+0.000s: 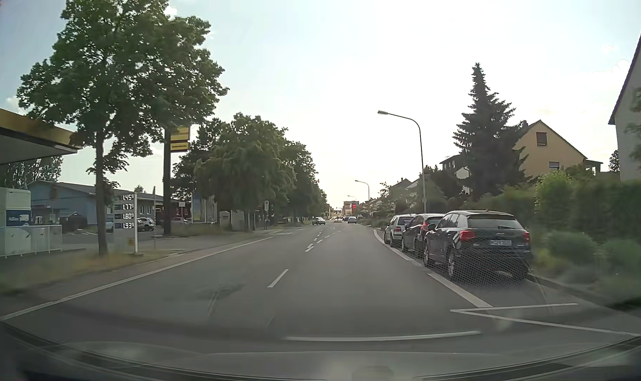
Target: Follow the waypoints while adhering to traffic rules and regulations
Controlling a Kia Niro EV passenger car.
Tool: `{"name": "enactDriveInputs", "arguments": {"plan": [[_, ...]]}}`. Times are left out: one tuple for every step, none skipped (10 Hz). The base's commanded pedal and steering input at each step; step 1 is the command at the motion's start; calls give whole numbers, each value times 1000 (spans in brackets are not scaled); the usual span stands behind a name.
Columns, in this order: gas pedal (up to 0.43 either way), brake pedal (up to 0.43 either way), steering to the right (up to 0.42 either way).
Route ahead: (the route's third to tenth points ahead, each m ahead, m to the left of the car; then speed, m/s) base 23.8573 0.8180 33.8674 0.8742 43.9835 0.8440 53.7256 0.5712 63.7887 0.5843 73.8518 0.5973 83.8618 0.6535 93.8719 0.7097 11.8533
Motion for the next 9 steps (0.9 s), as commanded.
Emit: {"name": "enactDriveInputs", "arguments": {"plan": [[0, 30, 5], [0, 30, 5], [0, 30, 5], [0, 30, 5], [0, 37, 5], [0, 30, 5], [0, 30, 5], [0, 30, 5], [0, 30, 5]]}}
